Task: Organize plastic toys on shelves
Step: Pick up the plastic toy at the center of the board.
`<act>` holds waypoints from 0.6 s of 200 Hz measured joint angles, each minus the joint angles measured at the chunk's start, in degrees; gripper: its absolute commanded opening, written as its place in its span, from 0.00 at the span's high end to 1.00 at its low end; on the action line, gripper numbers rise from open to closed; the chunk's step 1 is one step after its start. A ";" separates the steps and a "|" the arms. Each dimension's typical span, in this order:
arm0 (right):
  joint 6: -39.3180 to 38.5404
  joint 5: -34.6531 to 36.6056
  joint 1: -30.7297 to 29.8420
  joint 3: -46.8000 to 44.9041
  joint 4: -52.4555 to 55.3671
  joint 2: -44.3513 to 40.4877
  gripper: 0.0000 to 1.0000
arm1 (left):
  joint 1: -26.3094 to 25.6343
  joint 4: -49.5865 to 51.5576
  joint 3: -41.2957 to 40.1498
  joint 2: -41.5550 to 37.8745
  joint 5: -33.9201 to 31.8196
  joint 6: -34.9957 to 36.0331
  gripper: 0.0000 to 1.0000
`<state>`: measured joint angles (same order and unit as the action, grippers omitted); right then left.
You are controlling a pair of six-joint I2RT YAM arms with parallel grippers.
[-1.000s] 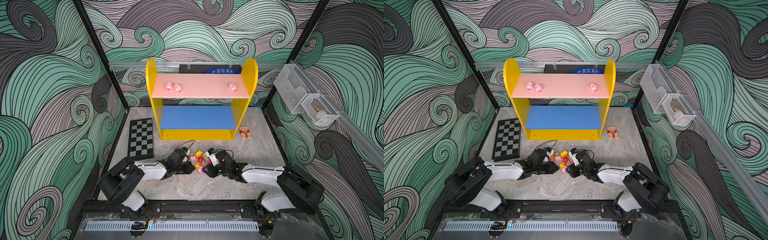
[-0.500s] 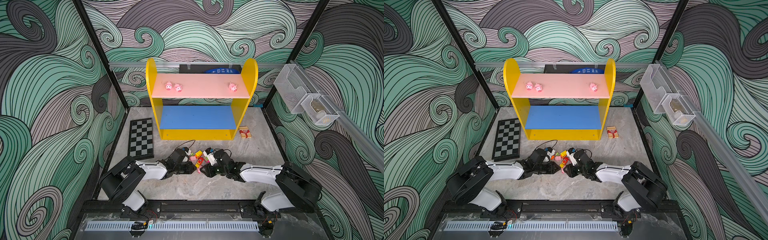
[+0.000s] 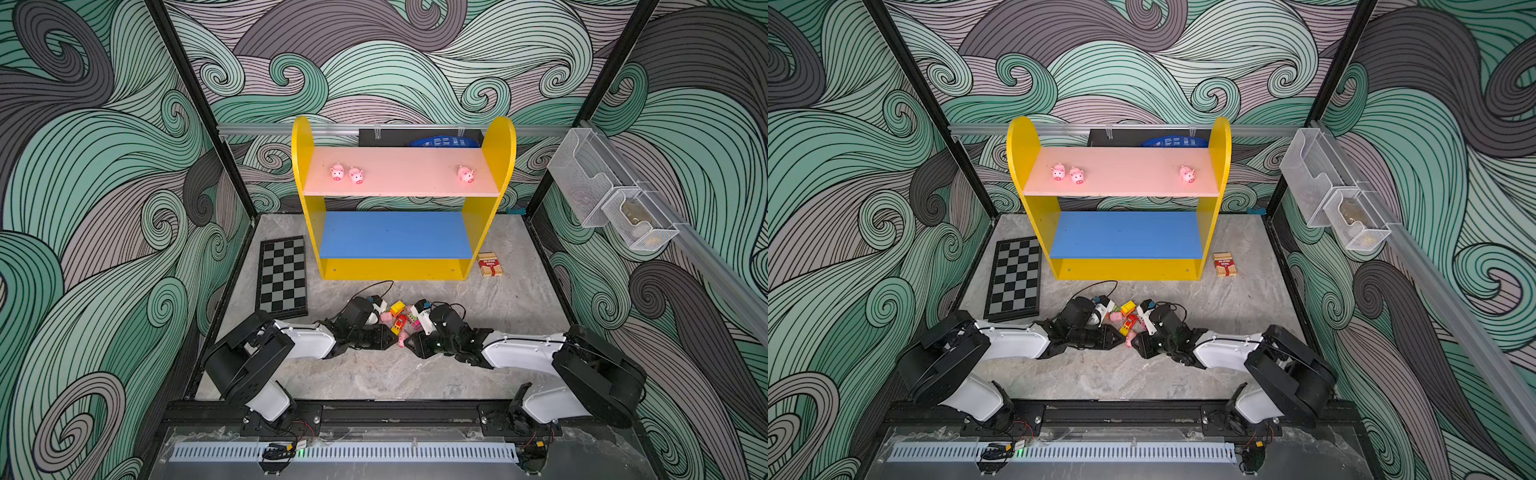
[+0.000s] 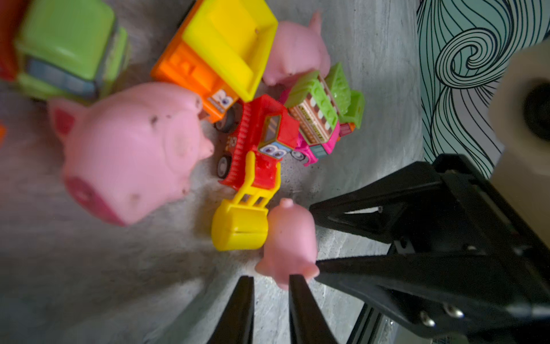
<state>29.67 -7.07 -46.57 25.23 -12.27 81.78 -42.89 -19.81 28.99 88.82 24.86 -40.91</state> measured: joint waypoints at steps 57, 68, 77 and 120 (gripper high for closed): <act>1.29 5.77 -0.02 -0.98 3.13 -2.75 0.60 | 0.00 2.82 2.08 -2.99 -0.50 1.05 0.73; 1.33 6.21 -0.02 -0.98 3.82 -3.63 0.60 | 0.07 4.48 2.60 -4.22 -1.73 1.38 0.73; 1.29 6.14 -0.02 -0.96 4.17 -4.28 0.59 | 0.20 6.10 3.13 -5.35 -3.10 1.81 0.73; 0.98 3.15 -0.02 0.96 5.20 -4.79 0.59 | 3.19 12.46 3.87 -10.62 -8.72 3.89 0.73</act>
<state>30.65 -3.92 -46.59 26.20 -7.07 76.99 -39.70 -7.35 32.86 78.19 16.14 -37.01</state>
